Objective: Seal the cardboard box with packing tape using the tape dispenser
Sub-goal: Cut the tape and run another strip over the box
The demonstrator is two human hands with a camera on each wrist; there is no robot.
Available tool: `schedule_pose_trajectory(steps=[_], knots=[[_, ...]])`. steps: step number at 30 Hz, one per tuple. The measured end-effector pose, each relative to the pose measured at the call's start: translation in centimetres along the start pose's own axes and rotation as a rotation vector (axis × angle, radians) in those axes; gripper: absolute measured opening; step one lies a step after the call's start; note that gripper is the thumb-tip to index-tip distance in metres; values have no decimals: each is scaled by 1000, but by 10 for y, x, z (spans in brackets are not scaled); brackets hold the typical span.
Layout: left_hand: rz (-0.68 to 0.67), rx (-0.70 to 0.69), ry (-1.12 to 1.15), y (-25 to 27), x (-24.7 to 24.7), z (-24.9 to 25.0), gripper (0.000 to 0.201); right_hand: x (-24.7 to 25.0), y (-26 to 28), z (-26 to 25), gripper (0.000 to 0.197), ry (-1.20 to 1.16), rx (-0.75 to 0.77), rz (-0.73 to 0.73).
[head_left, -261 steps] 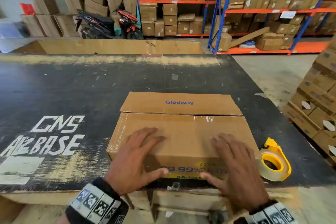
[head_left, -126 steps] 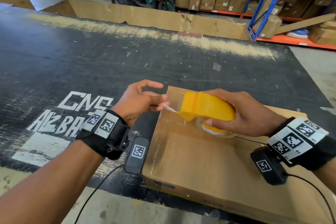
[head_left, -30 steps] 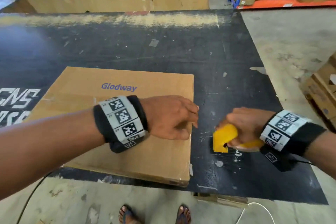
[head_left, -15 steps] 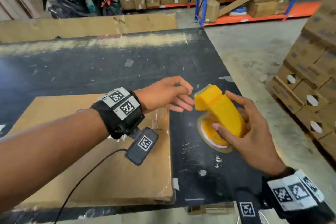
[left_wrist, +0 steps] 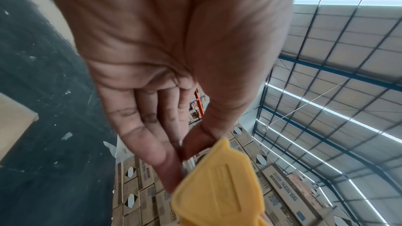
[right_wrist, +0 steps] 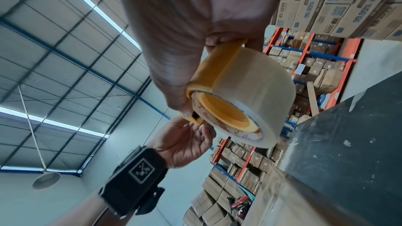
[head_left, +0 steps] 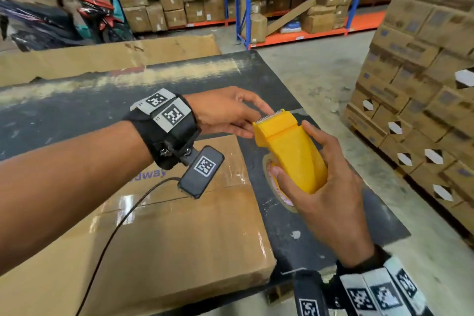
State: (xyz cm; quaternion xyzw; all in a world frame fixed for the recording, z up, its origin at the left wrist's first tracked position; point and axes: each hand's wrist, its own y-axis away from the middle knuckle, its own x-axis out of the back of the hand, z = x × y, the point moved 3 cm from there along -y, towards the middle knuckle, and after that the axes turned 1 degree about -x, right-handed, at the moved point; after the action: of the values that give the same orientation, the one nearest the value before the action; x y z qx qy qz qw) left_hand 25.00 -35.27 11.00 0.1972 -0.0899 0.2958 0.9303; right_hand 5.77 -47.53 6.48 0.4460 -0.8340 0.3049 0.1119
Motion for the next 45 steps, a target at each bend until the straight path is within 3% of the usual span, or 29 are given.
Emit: schedule_pose_trajectory(steps=[3, 7, 12, 14, 17, 22, 26, 37, 42, 45], knots=[[-64, 25, -9, 3, 15, 0, 22, -13, 7, -19, 78, 6, -32, 20], [-136, 72, 79, 8, 31, -6, 37, -27, 18, -40, 78, 13, -58, 35], [-235, 40, 97, 11, 43, -21, 18, -41, 29, -58, 81, 82, -101, 30], [-261, 12, 58, 10, 49, -26, 21, -48, 30, -69, 81, 126, -131, 5], [-184, -39, 32, 4, 73, -26, 24, -50, 36, -86, 79, 218, -180, -38], [38, -115, -27, -23, 131, -29, 25, -37, 63, -112, 85, 292, -396, -91], [87, -127, -184, -54, 126, -58, 26, -47, 61, -116, 81, 334, -468, -144], [45, -30, -468, -106, 104, -119, 20, -68, 52, -96, 78, 416, -526, -196], [-47, 50, -704, -112, 90, -119, 32, -69, 55, -89, 77, 426, -517, -186], [-59, 35, -1017, -111, 85, -117, 48, -74, 58, -85, 79, 445, -506, -207]])
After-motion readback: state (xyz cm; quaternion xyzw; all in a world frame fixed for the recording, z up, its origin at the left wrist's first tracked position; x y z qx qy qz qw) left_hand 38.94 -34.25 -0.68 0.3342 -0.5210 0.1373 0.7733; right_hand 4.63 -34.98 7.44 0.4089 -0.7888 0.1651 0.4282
